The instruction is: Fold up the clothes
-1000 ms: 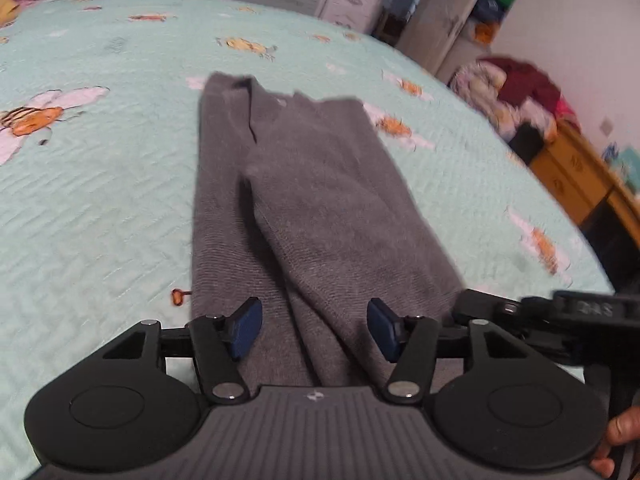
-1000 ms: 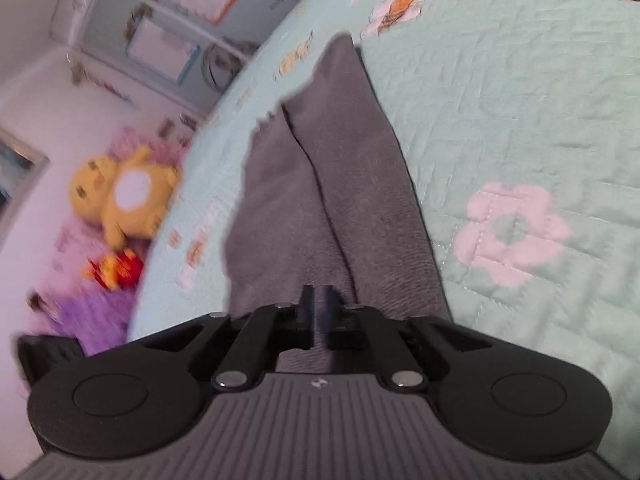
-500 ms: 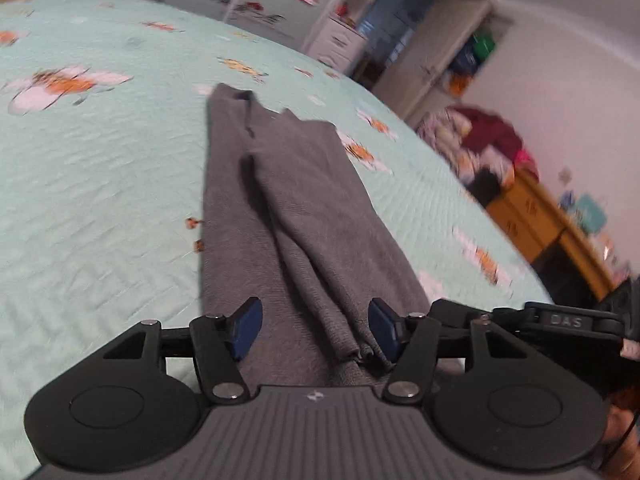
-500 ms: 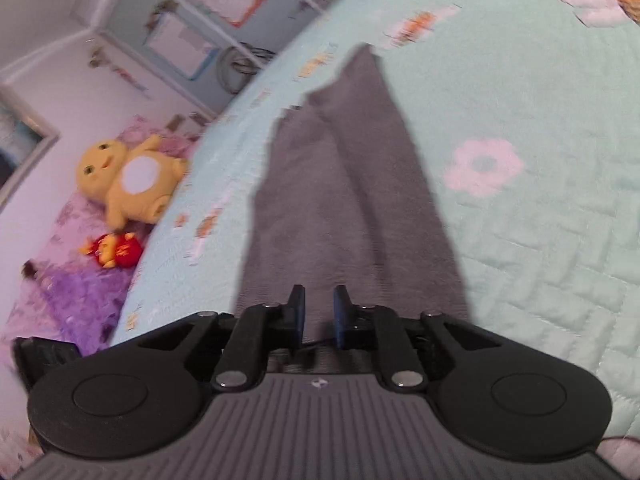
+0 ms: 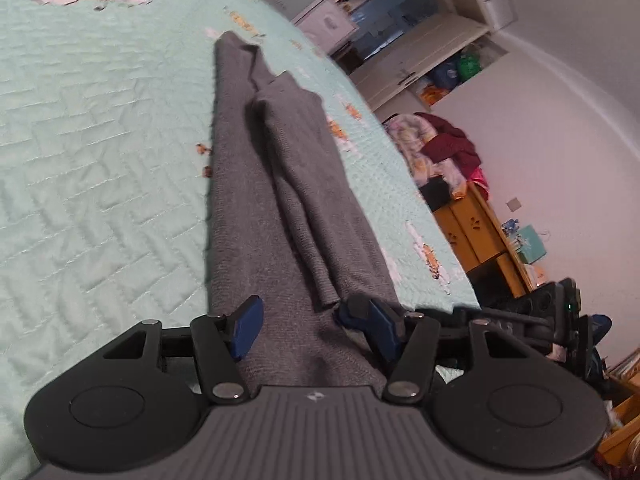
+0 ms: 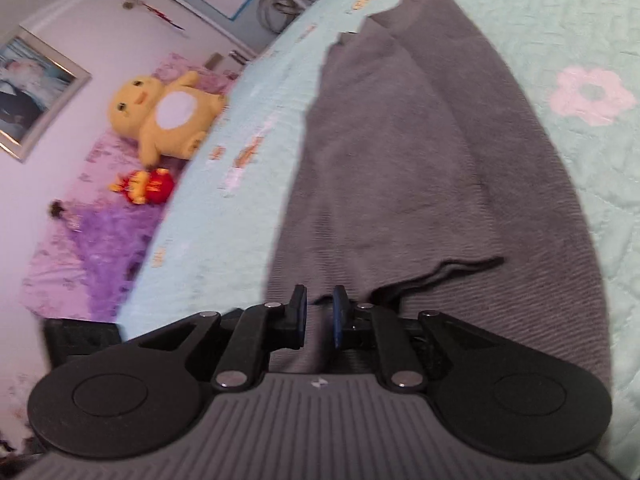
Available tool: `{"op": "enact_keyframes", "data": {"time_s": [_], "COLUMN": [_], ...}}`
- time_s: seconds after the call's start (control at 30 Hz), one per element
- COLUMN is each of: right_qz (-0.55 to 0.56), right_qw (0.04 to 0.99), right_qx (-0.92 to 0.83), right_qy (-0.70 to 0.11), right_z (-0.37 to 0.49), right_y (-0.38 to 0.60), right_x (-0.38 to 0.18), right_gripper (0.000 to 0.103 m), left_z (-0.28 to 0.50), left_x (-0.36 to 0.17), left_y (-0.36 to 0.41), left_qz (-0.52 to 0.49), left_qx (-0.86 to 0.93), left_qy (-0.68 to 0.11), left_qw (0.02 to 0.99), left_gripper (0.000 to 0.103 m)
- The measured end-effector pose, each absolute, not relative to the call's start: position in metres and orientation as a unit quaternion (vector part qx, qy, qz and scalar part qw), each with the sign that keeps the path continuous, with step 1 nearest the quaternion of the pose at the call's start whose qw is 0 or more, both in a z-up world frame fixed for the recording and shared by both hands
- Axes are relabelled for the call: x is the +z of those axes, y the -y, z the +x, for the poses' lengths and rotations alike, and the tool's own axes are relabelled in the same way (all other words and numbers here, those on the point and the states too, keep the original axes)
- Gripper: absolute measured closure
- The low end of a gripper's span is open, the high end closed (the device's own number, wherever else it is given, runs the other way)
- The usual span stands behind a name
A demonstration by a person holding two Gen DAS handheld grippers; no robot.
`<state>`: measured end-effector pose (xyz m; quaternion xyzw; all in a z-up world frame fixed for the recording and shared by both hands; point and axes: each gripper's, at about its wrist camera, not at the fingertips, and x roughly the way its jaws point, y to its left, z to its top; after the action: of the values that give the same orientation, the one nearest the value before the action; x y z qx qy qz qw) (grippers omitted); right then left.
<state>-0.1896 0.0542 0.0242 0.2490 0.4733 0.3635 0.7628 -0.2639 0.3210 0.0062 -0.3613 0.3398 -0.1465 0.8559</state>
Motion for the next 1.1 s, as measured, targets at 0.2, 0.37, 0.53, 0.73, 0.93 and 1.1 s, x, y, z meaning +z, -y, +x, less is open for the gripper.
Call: {"op": "enact_keyframes", "data": {"time_s": [0.2,0.37,0.53,0.73,0.93,1.1], "right_qz": [0.252,0.306,0.335,0.388,0.371,0.338], "right_qw": [0.749,0.792,0.81,0.773,0.739,0.746], "right_qx": [0.36,0.33,0.232,0.252,0.329,0.339], "right_qy": [-0.495,-0.413,-0.422,-0.435,-0.457,-0.462], "right_z": [-0.204,-0.232,-0.245,-0.231,-0.211,-0.211], "right_y": [-0.057,0.001,0.068,0.087,0.059,0.056], "right_x": [0.038,0.057,0.04,0.005,-0.003,0.006], "right_gripper": [0.082,0.061,0.056,0.053,0.058,0.081], "left_z": [-0.302,-0.316,-0.302,-0.279,-0.274,-0.286], "left_x": [0.035,0.003,-0.009,-0.014,-0.015,0.02], "left_y": [-0.344,-0.356,-0.347,-0.338,-0.329,-0.312], "left_qz": [-0.312,-0.393,-0.442,-0.47,-0.436,-0.353], "left_qx": [-0.132,-0.108,-0.122,-0.138,-0.138,-0.147], "left_qy": [-0.313,-0.338,-0.351,-0.367,-0.395,-0.384], "left_qw": [0.887,0.848,0.816,0.791,0.797,0.84], "left_gripper": [0.039,0.039,0.036,0.037,0.085,0.089]}}
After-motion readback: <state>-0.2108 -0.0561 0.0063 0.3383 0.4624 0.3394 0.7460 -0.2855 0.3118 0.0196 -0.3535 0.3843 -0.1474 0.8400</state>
